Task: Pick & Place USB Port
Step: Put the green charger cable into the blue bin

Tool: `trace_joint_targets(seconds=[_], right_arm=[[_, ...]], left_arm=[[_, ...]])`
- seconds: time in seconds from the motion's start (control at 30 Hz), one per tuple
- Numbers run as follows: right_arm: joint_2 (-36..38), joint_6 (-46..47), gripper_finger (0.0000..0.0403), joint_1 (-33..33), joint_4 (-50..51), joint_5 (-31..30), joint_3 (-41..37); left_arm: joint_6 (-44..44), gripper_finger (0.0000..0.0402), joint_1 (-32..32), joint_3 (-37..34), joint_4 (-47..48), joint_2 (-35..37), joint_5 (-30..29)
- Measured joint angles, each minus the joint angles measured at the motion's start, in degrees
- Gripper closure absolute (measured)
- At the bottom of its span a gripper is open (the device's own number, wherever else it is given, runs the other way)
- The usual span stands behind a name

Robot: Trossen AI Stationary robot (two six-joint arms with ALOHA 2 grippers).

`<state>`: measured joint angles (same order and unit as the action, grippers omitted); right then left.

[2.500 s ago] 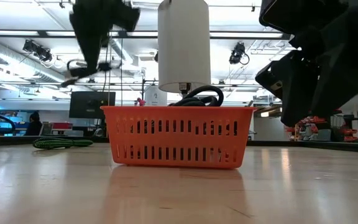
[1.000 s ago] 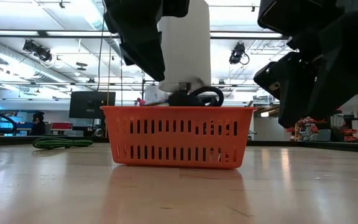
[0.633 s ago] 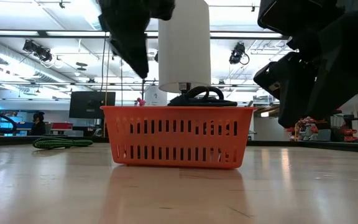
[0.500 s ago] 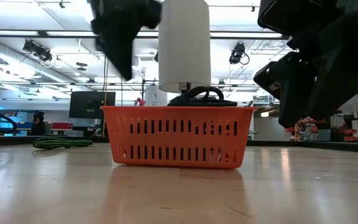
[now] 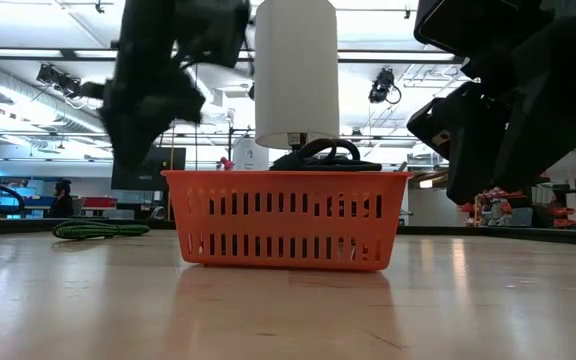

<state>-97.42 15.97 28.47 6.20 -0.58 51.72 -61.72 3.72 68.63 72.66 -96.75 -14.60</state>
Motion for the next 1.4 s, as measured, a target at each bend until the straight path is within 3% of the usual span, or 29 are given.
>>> trace_joint_targets(seconds=[0.2, 0.43, 0.73, 1.0, 1.2, 1.4], right_arm=[[0.0, -0.5, 0.0257, 0.0, 0.0, 0.0, 0.0], [0.0, -1.5, 0.0257, 0.0, 0.0, 0.0, 0.0], [0.0, -1.5, 0.0257, 0.0, -0.2, 0.0, 0.0], [0.0, -1.5, 0.0257, 0.0, -0.2, 0.0, 0.0], [0.0, -1.5, 0.0257, 0.0, -0.4, 0.0, 0.0], [0.0, -1.5, 0.0257, 0.0, -0.5, 0.0, 0.0]], left_arm=[[-5.5, 0.031, -3.2, -7.1, -3.4, 0.0, 3.8], [-4.7, 0.031, -4.6, -12.3, -13.9, 0.0, 5.7], [-5.5, 0.031, -5.8, -15.6, -14.7, 0.0, 5.3], [-2.1, 0.0313, -5.8, -20.1, -22.1, 0.3, 5.6], [3.1, 0.0387, -5.7, -19.3, -20.8, 0.7, 5.6], [5.3, 0.0395, -3.7, -12.9, -13.6, 3.2, 3.1]])
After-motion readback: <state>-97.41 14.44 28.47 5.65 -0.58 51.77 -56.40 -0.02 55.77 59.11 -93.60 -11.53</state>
